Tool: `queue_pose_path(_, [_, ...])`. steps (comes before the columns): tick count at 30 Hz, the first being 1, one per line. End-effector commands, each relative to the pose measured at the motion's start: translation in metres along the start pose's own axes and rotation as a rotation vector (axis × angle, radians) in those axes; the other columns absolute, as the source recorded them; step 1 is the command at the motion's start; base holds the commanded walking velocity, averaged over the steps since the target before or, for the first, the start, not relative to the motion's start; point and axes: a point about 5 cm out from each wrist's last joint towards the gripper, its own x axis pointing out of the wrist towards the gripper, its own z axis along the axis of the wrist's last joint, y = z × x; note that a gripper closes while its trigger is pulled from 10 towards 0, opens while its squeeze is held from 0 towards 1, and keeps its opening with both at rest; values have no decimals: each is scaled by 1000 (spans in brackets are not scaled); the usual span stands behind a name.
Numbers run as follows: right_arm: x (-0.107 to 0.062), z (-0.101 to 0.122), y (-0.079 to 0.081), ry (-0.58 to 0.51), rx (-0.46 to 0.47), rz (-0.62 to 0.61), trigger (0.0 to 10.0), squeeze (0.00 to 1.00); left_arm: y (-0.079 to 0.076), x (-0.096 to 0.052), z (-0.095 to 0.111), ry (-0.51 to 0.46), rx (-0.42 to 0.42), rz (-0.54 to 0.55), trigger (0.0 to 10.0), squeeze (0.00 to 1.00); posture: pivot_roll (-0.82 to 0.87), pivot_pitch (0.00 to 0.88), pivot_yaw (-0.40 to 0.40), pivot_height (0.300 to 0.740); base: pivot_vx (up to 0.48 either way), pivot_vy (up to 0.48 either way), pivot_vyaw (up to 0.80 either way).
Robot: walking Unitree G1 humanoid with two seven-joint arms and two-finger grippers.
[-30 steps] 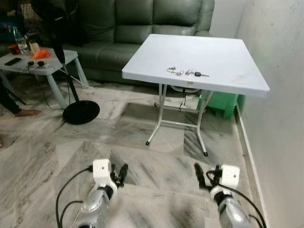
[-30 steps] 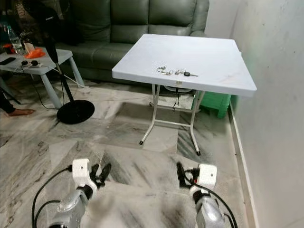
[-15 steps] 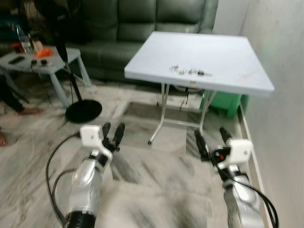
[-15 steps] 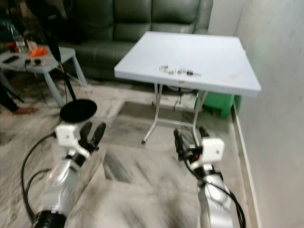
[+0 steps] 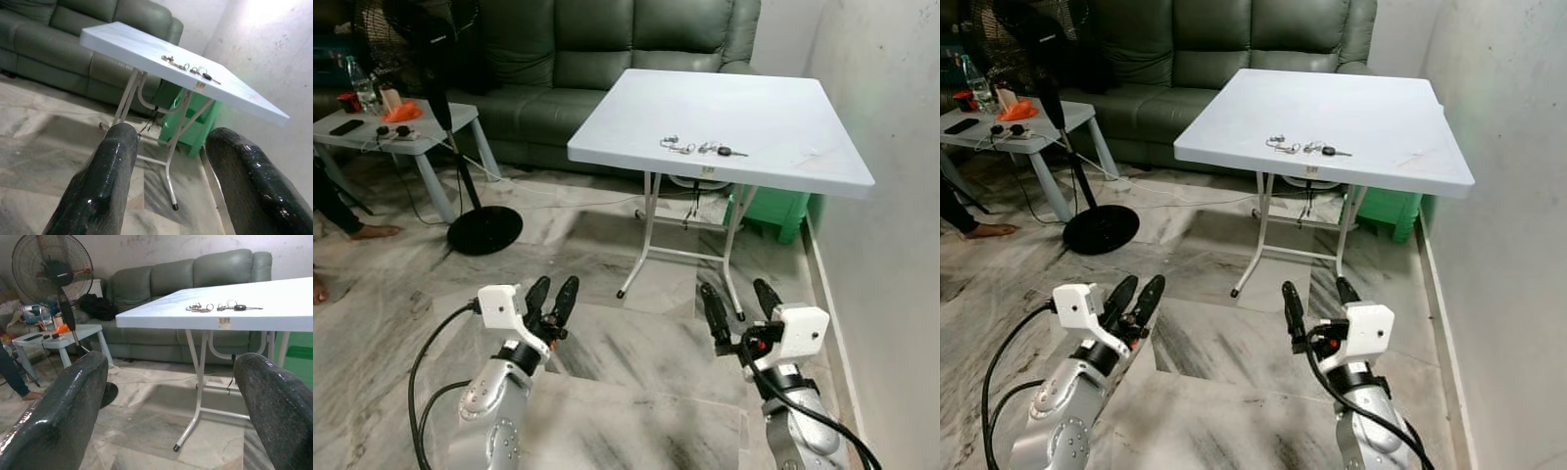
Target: Hang keys on a hook
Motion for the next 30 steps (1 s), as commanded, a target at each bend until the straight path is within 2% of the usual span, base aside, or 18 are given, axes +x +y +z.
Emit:
queue_pose_path(1, [4,7,-1,-17,3,-3,10000,0,0,2,7,-9,14,3,10000,0,16,0,41,740,0,0,0])
queue_pose_path(16, [15,12,-15,1,-81,39,10000,0,6,15,14,3,31,-4,10000,0,13,0,34,740,250,0,0])
queue_pose_path(24, [14,10,-18,9,-84,30,10000,0,-1,16,8,16,40,-27,10000,0,12,0,30,740,272,0,0])
queue_pose_path(30, [11,3,-26,41,-117,-41,10000,0,-1,14,5,27,43,-30,10000,0,21,0,25,740,272,0,0])
